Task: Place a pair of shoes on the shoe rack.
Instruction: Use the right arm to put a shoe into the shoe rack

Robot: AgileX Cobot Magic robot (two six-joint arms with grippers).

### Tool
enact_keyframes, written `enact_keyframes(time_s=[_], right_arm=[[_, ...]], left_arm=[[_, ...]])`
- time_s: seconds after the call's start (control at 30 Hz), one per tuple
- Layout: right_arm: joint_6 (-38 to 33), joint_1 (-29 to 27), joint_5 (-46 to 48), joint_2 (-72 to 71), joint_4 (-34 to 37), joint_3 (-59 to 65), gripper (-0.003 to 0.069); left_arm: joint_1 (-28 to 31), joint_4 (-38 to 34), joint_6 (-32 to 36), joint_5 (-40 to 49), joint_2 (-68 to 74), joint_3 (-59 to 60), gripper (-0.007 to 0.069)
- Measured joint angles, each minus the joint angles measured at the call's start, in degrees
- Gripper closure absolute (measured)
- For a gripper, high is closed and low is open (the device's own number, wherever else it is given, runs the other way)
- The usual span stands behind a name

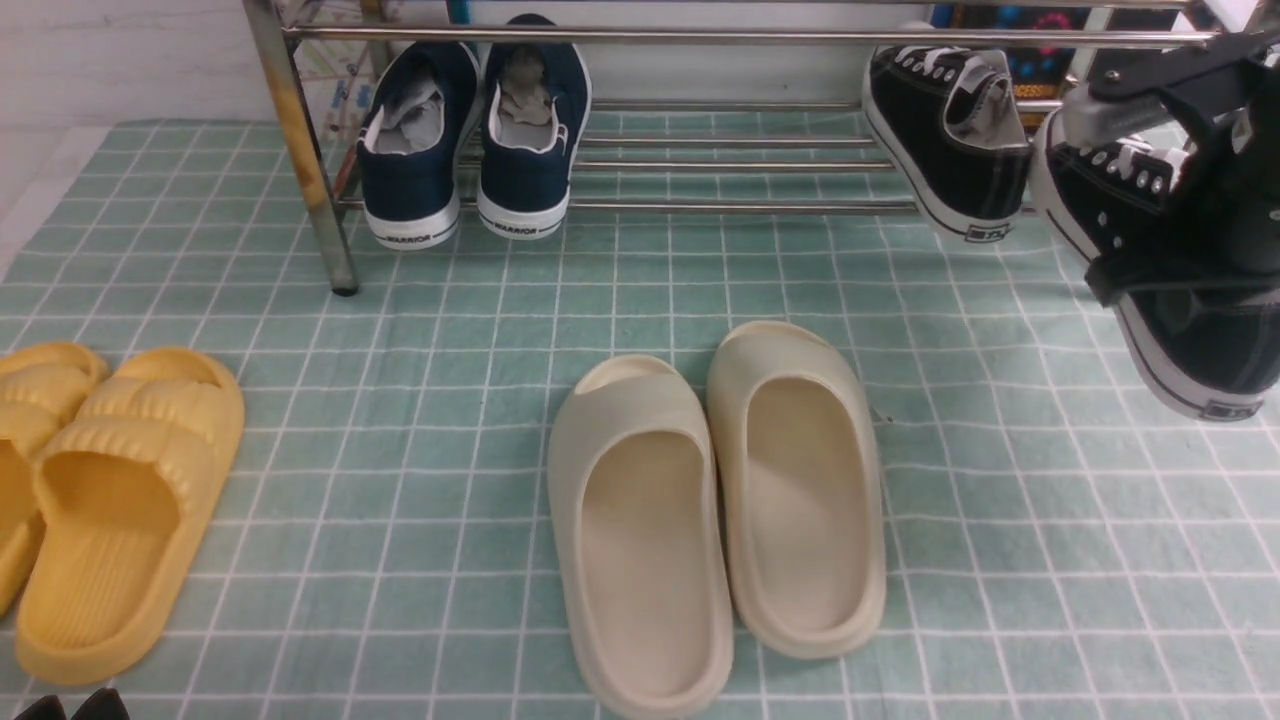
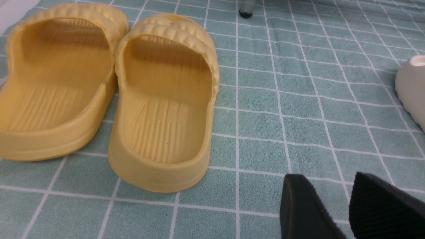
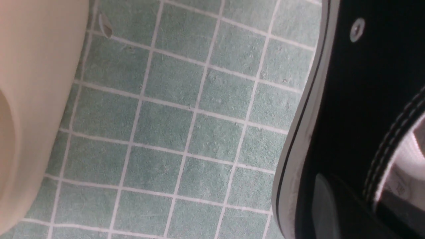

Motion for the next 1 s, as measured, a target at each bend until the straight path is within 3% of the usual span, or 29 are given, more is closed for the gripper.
enact_keyframes(time_s=[0.17, 0.43, 1.0], right_arm=[[-2.3, -1.2, 1.6, 4.0, 1.2, -7.3, 0.0642], [-8.0, -7.0, 5.7, 11.4, 9.9, -17.4, 0.0642], [-10.3, -7.9, 5.7, 25.8, 10.6, -34.5, 0.0642]], left_arm=[[0.0, 0.0, 0.0, 0.0, 0.0, 0.0, 0.0387], [0.0, 0.0, 0.0, 0.0, 0.0, 0.0, 0.0387], [0.0, 0.0, 0.0, 0.0, 0.0, 0.0, 0.0387]])
